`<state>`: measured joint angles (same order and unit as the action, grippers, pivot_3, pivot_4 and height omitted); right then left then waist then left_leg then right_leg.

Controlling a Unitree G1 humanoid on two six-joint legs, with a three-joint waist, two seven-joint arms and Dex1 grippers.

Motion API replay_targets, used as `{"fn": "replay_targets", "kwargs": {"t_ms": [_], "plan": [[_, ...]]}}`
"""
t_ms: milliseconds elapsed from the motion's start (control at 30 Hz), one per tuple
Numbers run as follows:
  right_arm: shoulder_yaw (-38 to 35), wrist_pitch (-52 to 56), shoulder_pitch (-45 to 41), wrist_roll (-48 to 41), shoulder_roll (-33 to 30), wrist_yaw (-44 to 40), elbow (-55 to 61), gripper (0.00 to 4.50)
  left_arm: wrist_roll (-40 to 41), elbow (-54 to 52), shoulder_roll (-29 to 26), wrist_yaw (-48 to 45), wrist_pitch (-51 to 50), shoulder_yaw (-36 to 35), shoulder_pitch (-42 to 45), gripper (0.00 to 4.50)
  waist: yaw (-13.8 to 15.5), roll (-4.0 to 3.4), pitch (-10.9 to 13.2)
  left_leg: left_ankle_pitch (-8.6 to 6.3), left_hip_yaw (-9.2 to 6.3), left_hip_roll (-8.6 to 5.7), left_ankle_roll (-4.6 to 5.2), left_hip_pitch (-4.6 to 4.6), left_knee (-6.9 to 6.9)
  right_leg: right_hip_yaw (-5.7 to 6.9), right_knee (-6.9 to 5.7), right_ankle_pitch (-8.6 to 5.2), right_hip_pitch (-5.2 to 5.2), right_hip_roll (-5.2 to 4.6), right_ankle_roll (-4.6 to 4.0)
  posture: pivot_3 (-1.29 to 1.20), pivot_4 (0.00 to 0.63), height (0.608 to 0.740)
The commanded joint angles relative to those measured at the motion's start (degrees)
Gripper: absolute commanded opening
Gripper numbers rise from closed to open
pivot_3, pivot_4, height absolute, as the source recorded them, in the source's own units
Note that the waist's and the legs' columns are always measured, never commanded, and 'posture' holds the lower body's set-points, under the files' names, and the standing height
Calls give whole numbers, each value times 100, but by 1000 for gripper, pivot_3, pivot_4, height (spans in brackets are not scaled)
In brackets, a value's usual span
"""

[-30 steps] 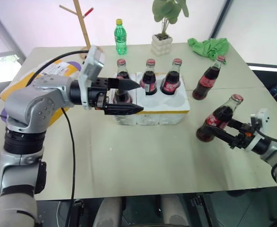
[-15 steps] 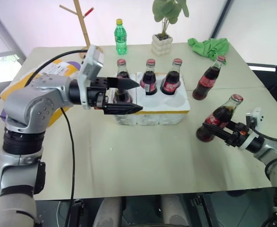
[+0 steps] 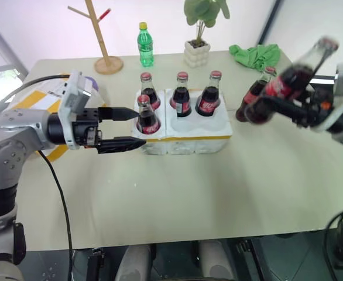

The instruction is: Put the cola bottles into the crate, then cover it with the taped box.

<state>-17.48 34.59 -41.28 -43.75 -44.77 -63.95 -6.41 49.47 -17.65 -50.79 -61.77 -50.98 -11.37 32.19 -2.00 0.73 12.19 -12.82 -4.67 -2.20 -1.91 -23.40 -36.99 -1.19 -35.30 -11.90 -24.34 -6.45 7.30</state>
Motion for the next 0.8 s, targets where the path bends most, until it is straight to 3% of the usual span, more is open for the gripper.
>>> {"fn": "replay_targets", "kwargs": {"t_ms": [33,300,567,800], "plan": [[448,-205,-634,82,461,-158,-207,2845,158,-268,-3,205,37,-263,-78,4500,-8,3,0,0,0,0,0,-1,0,0,0,1,0,0,2,0,150,740],[1469,-770,-1418,971,1611,-149,-1080,2845,397,-609,101,666,-12,-350,-199,4500,-17,1,1,0,-4,-4,0,-7,0,1,0,12,-7,0,18,0,150,740],[1909,-1134,-1345,1543,1910,-510,-1720,2845,702,-871,46,1009,-86,-495,-347,4500,-44,2,1,0,-4,-5,-1,-8,3,1,-2,13,-10,0,18,0,150,740],[2005,-1385,-1179,1830,2315,-330,-1812,2845,834,-956,-18,1145,-95,-560,-448,4500,-56,2,1,0,-6,-3,-1,-5,7,1,-12,13,-14,3,18,0,150,740]]}}
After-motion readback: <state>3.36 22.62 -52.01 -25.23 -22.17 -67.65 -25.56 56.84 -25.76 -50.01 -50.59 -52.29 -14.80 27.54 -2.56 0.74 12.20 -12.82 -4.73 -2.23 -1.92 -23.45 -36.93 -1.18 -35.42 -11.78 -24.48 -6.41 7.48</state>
